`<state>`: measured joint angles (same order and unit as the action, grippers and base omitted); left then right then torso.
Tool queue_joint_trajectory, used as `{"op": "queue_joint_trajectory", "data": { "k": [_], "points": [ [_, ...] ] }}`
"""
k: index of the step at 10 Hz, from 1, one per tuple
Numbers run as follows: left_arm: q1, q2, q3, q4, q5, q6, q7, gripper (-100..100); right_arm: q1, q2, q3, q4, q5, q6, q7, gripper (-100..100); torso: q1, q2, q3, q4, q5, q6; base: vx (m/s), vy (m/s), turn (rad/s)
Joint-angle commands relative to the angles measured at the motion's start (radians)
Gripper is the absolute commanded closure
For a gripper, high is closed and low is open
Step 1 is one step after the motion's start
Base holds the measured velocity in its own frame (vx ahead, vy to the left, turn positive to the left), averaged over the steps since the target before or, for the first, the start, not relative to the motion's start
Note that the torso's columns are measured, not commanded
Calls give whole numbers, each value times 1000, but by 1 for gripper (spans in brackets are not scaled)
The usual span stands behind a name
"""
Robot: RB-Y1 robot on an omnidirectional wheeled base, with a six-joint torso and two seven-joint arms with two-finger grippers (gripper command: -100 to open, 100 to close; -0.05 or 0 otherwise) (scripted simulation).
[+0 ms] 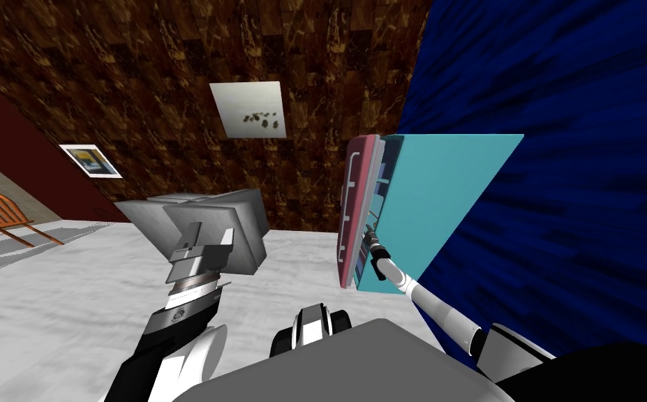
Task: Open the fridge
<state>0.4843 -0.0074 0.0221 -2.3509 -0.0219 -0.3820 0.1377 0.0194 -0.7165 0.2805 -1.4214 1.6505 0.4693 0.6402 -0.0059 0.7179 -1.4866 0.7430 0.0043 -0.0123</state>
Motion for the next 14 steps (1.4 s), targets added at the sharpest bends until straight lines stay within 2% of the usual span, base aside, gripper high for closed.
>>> {"op": "queue_joint_trajectory", "data": {
  "k": [1, 2, 6, 7, 8, 9, 12, 13, 14],
  "points": [
    [0, 0, 0, 0, 0, 0, 0, 0, -28, -8, -16, -2, 1, 9, 4, -100, -4, -1, 0, 0, -1, 0, 2, -8, 1],
    [0, 0, 0, 0, 0, 0, 0, 0, -39, -26, -12, 12, 24, 23, 17, -100, -5, -2, -1, 1, 0, 1, -10, 32, 46],
    [0, 0, 0, 0, 0, 0, 0, 0, -39, -26, -12, 12, 24, 23, 17, -100, 3, 0, 0, 3, 3, -2, -2, 16, 5],
    [0, 0, 0, 0, 0, 0, 0, 0, -16, -19, 15, 29, 32, 9, 7, -100, 0, -2, -1, 2, 2, -2, -25, -3, -28],
    [0, 0, 0, 0, 0, 0, 0, 0, -15, -19, 18, 32, 35, 12, -3, -100, 1, 2, 1, -4, -3, 3, -26, 7, -26],
    [0, 0, 0, 0, 0, 0, 0, 0, -13, -18, 18, 30, 35, 12, -2, 100, 1, 7, 3, -7, -6, 7, -18, 8, -9],
    [0, 0, 0, 0, 0, 0, 0, 0, -23, -17, -13, 71, 10, 18, 17, 100, 13, 11, 6, -5, -1, 7, 86, 195, -54],
    [0, 0, 0, 0, 0, 0, 0, 0, -23, -17, -13, 71, 10, 18, 17, 100, 13, 9, 4, -6, -1, 6, 97, 254, -25],
    [0, 0, 0, 0, 0, 0, 0, 0, -29, -17, -30, 91, -3, 21, 26, 100, 8, 10, 4, -5, -2, 5, 122, 295, -28]
  ]
}}
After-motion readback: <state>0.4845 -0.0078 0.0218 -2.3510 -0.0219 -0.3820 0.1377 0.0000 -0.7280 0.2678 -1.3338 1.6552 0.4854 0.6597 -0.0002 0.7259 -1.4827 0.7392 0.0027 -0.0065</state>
